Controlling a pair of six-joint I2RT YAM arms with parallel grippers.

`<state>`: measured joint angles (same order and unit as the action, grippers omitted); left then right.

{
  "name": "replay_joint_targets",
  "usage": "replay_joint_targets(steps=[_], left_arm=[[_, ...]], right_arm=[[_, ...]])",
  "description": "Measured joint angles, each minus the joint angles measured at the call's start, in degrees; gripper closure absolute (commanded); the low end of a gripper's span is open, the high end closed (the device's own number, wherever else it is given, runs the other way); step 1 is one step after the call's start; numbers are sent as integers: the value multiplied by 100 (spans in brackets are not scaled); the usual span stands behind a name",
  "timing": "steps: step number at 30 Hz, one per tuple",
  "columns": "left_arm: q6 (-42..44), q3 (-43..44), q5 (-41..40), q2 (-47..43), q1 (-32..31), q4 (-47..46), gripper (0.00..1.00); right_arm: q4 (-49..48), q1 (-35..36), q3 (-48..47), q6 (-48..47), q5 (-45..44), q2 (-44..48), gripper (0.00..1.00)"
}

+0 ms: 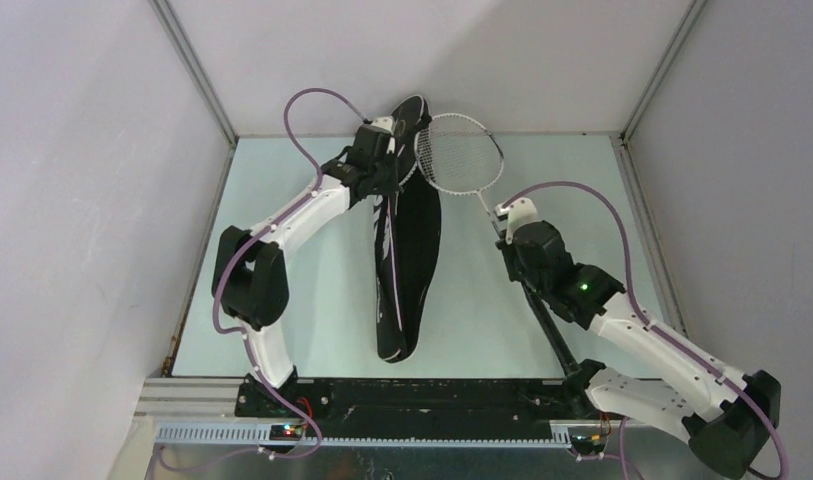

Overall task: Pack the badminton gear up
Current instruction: Place the racket in the racket bag.

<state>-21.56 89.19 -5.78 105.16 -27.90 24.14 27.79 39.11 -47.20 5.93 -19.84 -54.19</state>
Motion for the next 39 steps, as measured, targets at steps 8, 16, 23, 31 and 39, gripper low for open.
replay_joint_targets(steps=[8, 16, 23, 31, 39], left_arm=[[-50, 9, 61, 0, 22, -13, 100], [-92, 9, 131, 0, 44, 50, 100], [-98, 9, 216, 0, 46, 59, 100], [-149, 9, 356, 50, 52, 92, 100], [-350, -573, 1021, -42, 105, -345, 100]], right_arm=[[-210, 922, 13, -111, -651, -710, 100], [-358, 1480, 37, -166, -1222, -1436, 100], [-673, 2017, 46, -501, -1211, -1620, 100], [-1233, 2472, 46, -608, -1027, -1939, 100], [-2542, 2371, 55, -286, -885, -2402, 100]])
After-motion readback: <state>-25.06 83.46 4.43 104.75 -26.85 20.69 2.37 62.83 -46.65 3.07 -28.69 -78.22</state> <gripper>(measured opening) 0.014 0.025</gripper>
